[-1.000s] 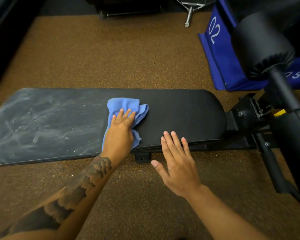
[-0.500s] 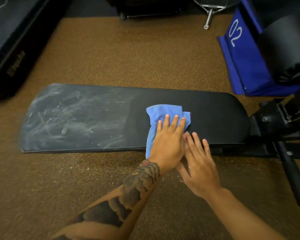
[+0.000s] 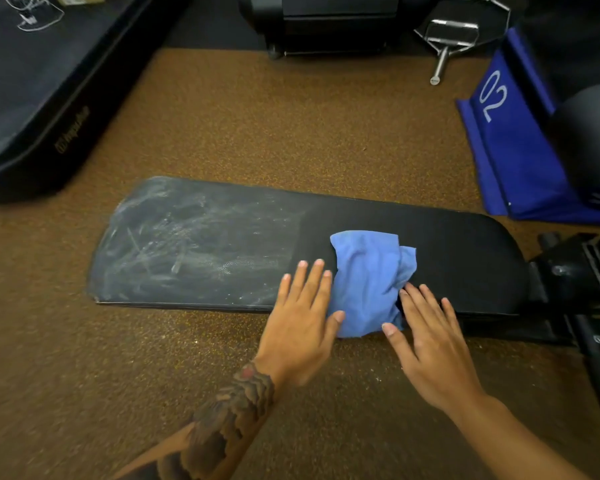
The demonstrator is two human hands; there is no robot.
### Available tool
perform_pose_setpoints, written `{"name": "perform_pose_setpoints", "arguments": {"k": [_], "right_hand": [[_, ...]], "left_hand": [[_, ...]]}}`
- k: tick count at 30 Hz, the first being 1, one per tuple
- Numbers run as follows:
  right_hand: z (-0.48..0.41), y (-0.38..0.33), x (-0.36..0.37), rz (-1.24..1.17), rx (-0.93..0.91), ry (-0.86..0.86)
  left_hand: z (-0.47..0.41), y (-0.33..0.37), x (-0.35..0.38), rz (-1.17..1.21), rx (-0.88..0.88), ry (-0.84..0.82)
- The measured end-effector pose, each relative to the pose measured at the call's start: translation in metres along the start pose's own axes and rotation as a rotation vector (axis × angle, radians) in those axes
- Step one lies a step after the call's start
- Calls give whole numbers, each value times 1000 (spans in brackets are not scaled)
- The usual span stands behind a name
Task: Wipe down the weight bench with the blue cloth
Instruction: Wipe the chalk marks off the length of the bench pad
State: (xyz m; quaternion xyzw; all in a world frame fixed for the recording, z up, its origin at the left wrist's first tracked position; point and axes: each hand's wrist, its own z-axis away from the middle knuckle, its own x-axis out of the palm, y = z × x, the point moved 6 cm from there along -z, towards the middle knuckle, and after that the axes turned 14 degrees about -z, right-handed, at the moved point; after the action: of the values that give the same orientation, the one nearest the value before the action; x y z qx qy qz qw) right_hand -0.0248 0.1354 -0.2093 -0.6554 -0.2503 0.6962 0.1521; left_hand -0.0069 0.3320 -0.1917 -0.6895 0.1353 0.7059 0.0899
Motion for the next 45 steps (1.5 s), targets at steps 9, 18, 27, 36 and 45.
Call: {"name": "perform_pose_setpoints", "arguments": {"k": [9, 18, 27, 36, 45], "right_hand": [[-51, -61, 9, 96, -63, 81], [-79, -63, 39, 314, 92, 3], [-84, -69, 47, 293, 129, 32], [-51, -74, 49, 225, -152, -55], [-122, -80, 39, 209, 87, -68]], "left_hand": [[-5, -91, 9, -171, -135, -2], [-14, -108, 17, -257, -113, 12], [-15, -108, 20, -251, -106, 44], [-15, -109, 21, -272, -113, 26], [-15, -108, 22, -264, -107, 43]]}}
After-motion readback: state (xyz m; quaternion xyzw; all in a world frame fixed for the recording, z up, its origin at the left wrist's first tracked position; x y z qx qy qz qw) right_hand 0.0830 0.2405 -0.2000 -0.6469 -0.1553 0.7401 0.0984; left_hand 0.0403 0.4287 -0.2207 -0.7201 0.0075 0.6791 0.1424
